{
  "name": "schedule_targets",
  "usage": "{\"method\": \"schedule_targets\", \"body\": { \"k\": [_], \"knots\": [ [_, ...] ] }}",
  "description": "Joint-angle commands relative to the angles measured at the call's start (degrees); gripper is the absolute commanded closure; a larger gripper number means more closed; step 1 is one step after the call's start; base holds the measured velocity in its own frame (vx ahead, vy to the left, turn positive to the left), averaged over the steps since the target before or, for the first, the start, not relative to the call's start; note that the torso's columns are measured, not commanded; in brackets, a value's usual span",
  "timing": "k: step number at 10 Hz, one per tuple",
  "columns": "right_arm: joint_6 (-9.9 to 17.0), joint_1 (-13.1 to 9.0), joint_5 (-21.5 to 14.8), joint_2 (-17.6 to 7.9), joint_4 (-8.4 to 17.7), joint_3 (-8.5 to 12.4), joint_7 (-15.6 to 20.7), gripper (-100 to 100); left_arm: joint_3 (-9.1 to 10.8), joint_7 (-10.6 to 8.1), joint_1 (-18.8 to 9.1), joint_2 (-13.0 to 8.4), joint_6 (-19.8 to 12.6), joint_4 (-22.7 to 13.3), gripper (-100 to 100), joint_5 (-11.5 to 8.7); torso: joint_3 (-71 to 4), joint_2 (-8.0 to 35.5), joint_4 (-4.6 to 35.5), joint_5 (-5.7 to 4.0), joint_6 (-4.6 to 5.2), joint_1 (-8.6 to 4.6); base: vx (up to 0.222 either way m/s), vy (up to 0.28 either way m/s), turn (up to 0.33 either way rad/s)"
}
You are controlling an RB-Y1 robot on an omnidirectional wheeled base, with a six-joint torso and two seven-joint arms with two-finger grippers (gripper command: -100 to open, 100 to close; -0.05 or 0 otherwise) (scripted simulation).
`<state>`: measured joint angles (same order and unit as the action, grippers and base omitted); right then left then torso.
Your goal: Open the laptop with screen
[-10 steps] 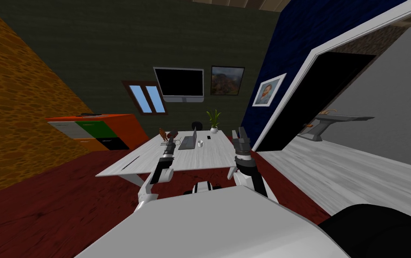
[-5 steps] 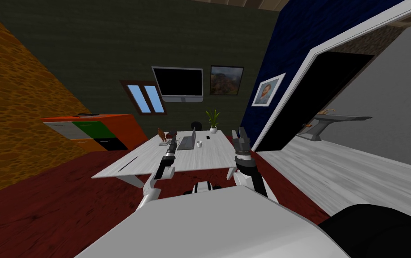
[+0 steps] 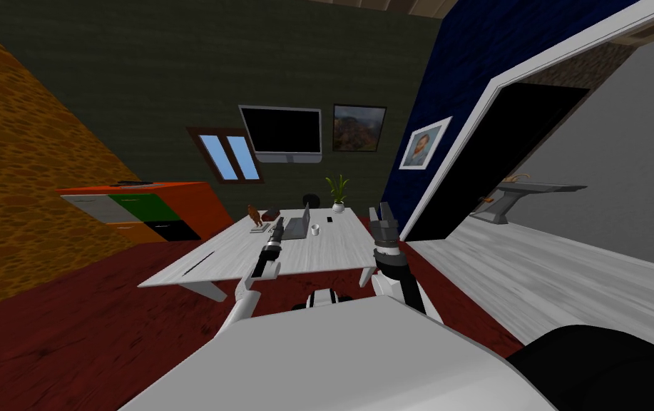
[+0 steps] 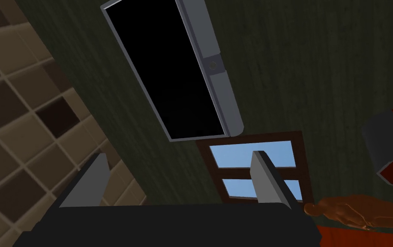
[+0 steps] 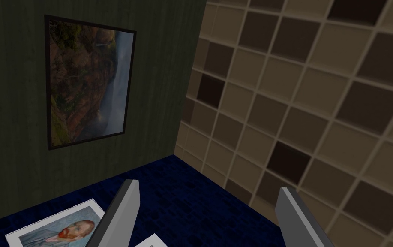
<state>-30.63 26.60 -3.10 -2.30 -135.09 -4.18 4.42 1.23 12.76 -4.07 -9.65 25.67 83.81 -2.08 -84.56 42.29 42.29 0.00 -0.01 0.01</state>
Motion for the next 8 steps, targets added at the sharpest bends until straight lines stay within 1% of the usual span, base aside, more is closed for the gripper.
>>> {"method": "schedule_targets", "body": {
  "k": [1, 2, 3, 4, 5, 6, 7, 8],
  "knots": [
    [0.0, 0.0, 0.0, 0.0, 0.0, 0.0, 0.0, 0, 0.25, 0.74, -2.2, 0.1, 0.1, -4.5, -100, 0.3, 0.0, 0.0, 0.0, 0.0, 0.01, -0.01, 0.019, -0.029, -0.009],
    [0.0, 0.0, 0.0, 0.0, 0.0, 0.0, 0.0, 0, 0.25, 0.74, -2.2, 0.1, 0.1, -4.7, -100, 0.3, 0.0, 0.0, 0.0, 0.01, 0.0, 0.03, 0.008, -0.015, 0.003],
    [0.0, 0.0, 0.0, 0.0, 0.0, 0.0, 0.0, 0, 0.52, 1.33, -4.3, 0.1, -0.2, -7.1, -100, 0.5, 0.0, 0.0, 0.0, 0.02, 0.0, 0.06, 0.008, -0.028, -0.013],
    [0.0, 0.0, 0.0, 0.0, 0.0, 0.0, 0.0, 0, 0.52, 1.33, -4.3, 0.1, -0.2, -8.2, -100, 0.5, 0.0, 0.0, 0.0, 0.0, 0.02, -0.02, 0.011, -0.027, -0.012],
    [0.0, 0.0, 0.0, 0.0, 0.0, 0.0, 0.0, 0, 0.79, 1.9, -6.4, 0.1, -0.4, -9.9, -100, 0.8, 0.0, 0.0, 0.0, -0.01, 0.01, -0.02, 0.015, -0.035, -0.015],
    [0.0, 0.0, 0.0, 0.0, 0.0, 0.0, 0.0, 0, 0.79, 1.9, -6.4, 0.1, -0.4, -11.2, -100, 0.8, 0.0, 0.0, 0.0, -0.01, 0.02, -0.05, 0.013, -0.032, -0.009],
    [0.0, 0.0, 0.0, 0.0, 0.0, 0.0, 0.0, 0, 1.04, 2.45, -8.4, 0.2, -0.6, -13.1, -100, 1.0, 0.0, 0.0, 0.0, 0.0, 0.0, -0.01, 0.014, -0.043, -0.012],
    [0.0, 0.0, 0.0, 0.0, 0.0, 0.0, 0.0, 0, 1.04, 2.45, -8.4, 0.2, -0.6, -15.1, -100, 1.0, 0.0, 0.0, 0.0, -0.01, 0.02, -0.04, 0.014, -0.033, -0.01]
  ]
}}
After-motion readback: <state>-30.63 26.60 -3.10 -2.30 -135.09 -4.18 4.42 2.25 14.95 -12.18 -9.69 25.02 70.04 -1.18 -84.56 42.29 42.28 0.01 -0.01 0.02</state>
